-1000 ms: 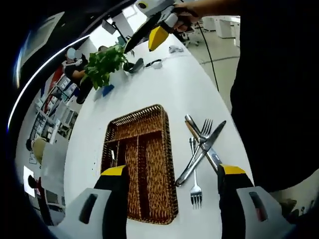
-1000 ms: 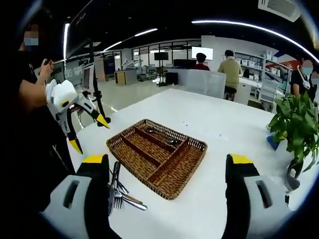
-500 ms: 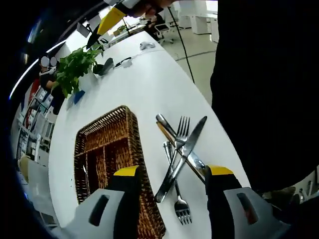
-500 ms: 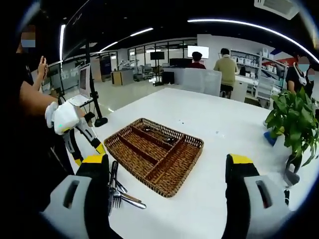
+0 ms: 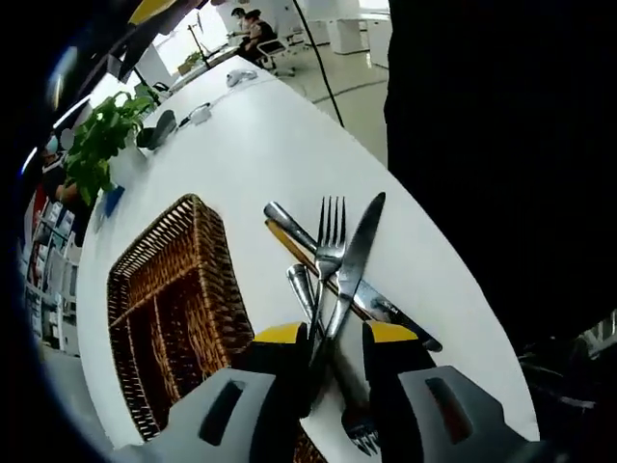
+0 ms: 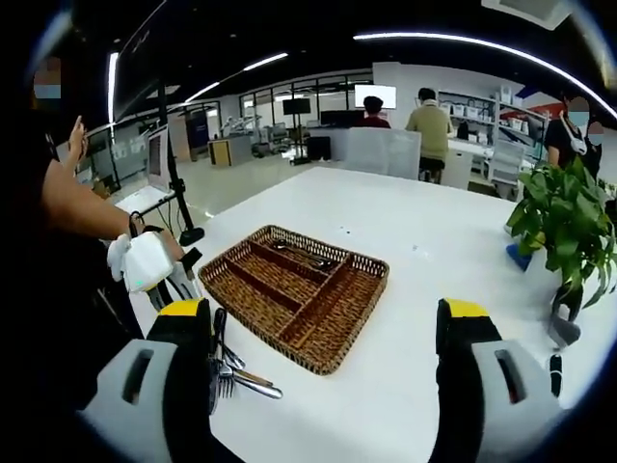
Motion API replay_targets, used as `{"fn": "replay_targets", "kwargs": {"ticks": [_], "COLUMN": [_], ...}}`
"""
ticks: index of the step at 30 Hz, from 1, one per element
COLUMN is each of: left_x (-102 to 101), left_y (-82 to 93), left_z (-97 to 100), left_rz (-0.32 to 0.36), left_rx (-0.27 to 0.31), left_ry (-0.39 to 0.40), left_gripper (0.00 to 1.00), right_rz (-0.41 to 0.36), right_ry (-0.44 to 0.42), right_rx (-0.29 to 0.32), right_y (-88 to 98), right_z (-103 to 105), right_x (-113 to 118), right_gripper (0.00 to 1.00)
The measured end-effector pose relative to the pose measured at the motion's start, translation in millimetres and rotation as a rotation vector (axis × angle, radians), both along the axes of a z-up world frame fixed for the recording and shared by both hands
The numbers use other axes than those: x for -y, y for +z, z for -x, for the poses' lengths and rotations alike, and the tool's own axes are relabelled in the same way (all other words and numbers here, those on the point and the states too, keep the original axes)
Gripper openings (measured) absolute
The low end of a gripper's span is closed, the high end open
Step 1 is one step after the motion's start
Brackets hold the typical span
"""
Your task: Arrange the knives, forks, and spoons in their matching storage slots by inserting each utensil handle-first until every utensil is classified and aligned in the correct compartment
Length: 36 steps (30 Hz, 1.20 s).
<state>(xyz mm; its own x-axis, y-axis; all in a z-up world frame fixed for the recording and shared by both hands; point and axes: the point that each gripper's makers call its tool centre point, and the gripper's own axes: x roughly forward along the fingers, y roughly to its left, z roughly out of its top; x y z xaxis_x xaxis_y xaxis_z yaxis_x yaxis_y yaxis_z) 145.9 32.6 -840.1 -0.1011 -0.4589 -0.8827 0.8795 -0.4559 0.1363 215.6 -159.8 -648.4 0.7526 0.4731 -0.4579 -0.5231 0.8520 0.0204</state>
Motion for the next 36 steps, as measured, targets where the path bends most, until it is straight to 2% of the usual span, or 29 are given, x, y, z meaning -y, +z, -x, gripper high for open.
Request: {"fn": "replay_targets", "kwargs": {"ticks": [2,3,4,6,8,9,10,13,16,26,36], "left_x": [-3,-2,-1,-1,-3,-7,-7,-3,2,3,8], "left_y": [-6.7,-9.1,-11.0,-12.0,-16.6,-20.0,-20.4,-21.3,-22.0,-27.2,-29.6], "left_z": [5.6,6.1,1.4,2.8,-1.3,0.6,2.5,-1.3,-2.6,-2.8,0.9], "left_rz": [-0.031,-0.030,-0.025,-0.030,-0.050,-0.072,-0.071,-0.062,-0.055,-0.094,-0.088], "left_rx": [-0.033,-0.025,0.015,0.004,0.040,0.030,0.022,0.057,0.047,0.042,0.015], "left_ry": [-0.024,-0.045,-0.065,-0.075,-0.110,-0.122,-0.131,-0.155,-0.156,-0.214,-0.215], "left_gripper": [0.18,0.17,0.16,0.13,0.12,0.11,0.10,0.10,0.10,0.11,0.11], "right_rz": [-0.008,-0.009,-0.010,-0.015,-0.017,-0.016,-0.014,-0.017,-0.019,-0.020,-0.023], "right_ry": [-0.007,-0.010,-0.012,-0.017,-0.023,-0.025,-0.028,-0.030,-0.026,-0.025,-0.026], "right_rx": [-0.001,0.001,0.002,0.000,-0.002,-0.005,-0.005,-0.009,-0.012,-0.018,-0.019], "right_y": [0.4,1.0,1.5,1.2,-0.1,-1.4,-2.0,-2.9,-4.1,-5.2,-3.5], "right_z": [0,0,1,1,1,1,1,0,0,-2,-4], "right_x": [2,2,3,5,8,9,10,11,10,11,13], "right_gripper": [1.00,1.00,1.00,1.00,1.00,1.00,1.00,1.00,1.00,1.00,1.00]}}
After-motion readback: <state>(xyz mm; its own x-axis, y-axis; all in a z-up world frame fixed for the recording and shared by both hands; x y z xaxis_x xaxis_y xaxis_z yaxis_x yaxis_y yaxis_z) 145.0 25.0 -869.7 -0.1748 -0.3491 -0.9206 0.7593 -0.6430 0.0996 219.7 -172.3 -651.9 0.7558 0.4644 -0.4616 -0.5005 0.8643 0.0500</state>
